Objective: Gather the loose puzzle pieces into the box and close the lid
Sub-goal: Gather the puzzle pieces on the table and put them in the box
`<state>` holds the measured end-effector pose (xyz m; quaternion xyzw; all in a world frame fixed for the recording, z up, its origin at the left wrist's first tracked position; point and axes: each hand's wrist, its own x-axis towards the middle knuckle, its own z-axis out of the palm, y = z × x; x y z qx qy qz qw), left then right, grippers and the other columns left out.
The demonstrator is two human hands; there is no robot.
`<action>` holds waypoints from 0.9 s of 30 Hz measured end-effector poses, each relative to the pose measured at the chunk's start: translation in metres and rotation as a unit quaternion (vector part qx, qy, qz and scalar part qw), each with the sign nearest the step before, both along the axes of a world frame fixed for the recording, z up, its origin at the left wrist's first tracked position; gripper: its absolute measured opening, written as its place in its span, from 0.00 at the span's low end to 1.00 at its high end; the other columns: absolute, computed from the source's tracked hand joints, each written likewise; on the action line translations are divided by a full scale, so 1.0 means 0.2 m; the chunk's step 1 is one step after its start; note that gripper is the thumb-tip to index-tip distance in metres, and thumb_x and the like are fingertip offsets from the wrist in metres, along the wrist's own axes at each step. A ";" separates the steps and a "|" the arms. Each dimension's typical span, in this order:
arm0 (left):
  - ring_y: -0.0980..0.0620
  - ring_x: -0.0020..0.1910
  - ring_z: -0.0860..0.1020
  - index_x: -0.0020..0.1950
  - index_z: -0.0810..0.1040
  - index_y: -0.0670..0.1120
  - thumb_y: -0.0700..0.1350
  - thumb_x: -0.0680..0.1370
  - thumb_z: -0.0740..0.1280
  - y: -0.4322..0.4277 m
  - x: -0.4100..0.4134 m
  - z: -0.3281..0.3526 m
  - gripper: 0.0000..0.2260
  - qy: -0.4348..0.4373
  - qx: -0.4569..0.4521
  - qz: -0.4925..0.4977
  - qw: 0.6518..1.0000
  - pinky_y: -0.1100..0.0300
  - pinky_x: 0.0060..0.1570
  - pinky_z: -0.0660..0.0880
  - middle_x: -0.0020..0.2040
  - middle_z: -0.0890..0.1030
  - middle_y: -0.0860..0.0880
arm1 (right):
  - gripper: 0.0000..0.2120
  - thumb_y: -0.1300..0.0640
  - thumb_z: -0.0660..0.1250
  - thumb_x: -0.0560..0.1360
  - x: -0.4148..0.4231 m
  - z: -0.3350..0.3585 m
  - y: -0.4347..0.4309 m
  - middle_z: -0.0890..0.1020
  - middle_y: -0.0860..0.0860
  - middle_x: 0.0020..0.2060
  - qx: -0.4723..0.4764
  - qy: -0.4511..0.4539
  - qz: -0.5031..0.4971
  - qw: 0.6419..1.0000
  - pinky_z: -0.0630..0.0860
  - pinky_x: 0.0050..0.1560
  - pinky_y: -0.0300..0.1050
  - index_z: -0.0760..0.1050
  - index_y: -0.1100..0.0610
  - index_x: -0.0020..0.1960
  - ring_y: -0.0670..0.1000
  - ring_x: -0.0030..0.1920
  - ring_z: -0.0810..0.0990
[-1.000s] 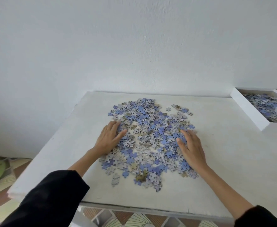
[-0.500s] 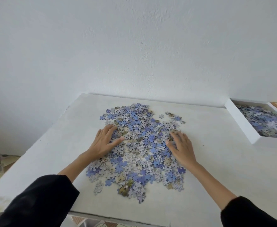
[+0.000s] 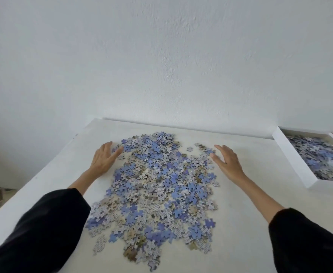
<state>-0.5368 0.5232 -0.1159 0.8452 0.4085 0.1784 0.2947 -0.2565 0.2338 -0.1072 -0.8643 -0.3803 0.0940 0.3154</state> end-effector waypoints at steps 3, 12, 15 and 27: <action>0.46 0.74 0.57 0.76 0.54 0.43 0.83 0.54 0.36 0.05 0.09 0.00 0.62 0.040 0.009 -0.041 0.998 0.45 0.72 0.49 0.76 0.56 0.42 | 0.28 0.42 0.54 0.78 0.09 0.00 0.06 0.55 0.50 0.75 -0.004 0.049 0.028 0.998 0.51 0.72 0.53 0.54 0.50 0.74 0.50 0.74 0.52; 0.48 0.74 0.58 0.76 0.55 0.49 0.81 0.60 0.39 0.06 0.24 0.00 0.53 0.032 0.019 -0.108 0.993 0.45 0.71 0.52 0.76 0.59 0.47 | 0.26 0.41 0.52 0.77 0.13 0.01 0.27 0.58 0.48 0.74 -0.006 0.096 0.113 0.989 0.49 0.73 0.55 0.57 0.48 0.73 0.49 0.74 0.53; 0.50 0.73 0.59 0.76 0.55 0.52 0.80 0.63 0.41 0.02 0.23 0.00 0.49 0.025 0.023 -0.152 0.988 0.45 0.70 0.53 0.76 0.59 0.49 | 0.25 0.43 0.52 0.78 0.08 -0.04 0.30 0.57 0.48 0.74 -0.038 0.017 0.141 0.989 0.48 0.71 0.51 0.58 0.50 0.73 0.48 0.74 0.51; 0.55 0.67 0.64 0.72 0.62 0.52 0.78 0.66 0.48 0.14 0.24 0.01 0.43 -0.056 -0.013 -0.190 0.980 0.50 0.68 0.61 0.72 0.63 0.51 | 0.20 0.43 0.56 0.77 0.02 0.06 0.45 0.69 0.46 0.67 0.068 0.064 0.145 0.985 0.62 0.67 0.48 0.67 0.47 0.67 0.47 0.67 0.67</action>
